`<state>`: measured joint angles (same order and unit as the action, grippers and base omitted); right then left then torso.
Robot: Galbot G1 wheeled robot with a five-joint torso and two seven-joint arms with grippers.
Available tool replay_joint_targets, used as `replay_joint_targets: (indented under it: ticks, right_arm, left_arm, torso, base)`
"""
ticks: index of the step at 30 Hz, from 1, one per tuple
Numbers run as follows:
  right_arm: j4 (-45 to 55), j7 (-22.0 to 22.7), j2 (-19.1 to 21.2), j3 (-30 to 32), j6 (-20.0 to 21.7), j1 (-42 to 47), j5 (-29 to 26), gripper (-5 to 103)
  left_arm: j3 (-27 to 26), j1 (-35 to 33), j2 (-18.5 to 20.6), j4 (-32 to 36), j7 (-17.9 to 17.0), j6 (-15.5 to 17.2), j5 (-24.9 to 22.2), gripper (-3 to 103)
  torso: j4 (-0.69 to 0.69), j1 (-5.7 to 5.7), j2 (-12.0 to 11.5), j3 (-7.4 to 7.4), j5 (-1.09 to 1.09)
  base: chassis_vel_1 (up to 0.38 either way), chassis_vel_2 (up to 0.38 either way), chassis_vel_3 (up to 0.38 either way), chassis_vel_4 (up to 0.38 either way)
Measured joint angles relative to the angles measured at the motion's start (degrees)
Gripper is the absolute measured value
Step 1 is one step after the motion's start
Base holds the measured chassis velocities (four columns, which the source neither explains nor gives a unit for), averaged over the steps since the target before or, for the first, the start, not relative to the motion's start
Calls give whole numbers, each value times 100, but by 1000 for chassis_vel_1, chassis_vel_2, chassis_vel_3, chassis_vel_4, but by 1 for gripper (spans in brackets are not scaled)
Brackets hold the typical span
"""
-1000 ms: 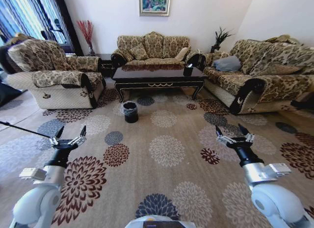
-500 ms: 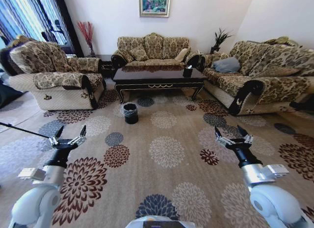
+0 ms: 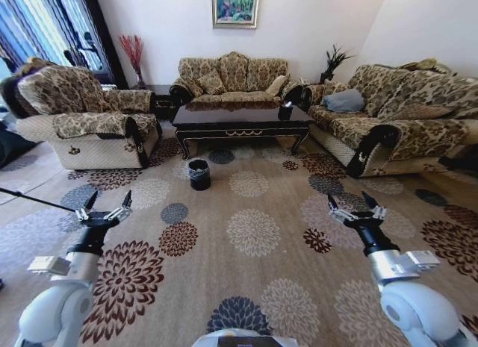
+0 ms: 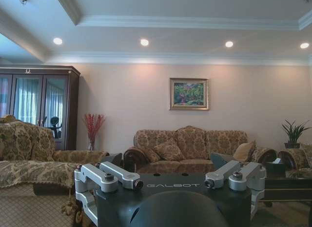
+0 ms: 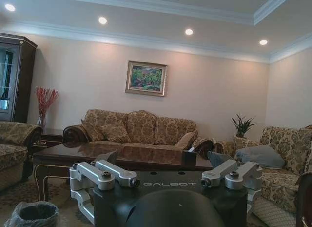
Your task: Move to the front of the table and pick up the trash from the floor, then place it into the trash bin.
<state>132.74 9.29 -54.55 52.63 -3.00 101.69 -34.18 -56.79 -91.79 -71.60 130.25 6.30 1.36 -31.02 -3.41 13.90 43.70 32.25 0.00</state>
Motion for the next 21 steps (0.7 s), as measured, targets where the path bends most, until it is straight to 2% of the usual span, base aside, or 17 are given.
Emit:
replay_joint_targets:
  ticks: [21]
  right_arm:
    - [-35,-15,-19,-43,-83,-62,0,100]
  left_arm:
    - [40,-35,-16,-5,12,-14,65,100]
  torso:
    - [0,224,530,307,0]
  base:
    - [0,0,0,0]
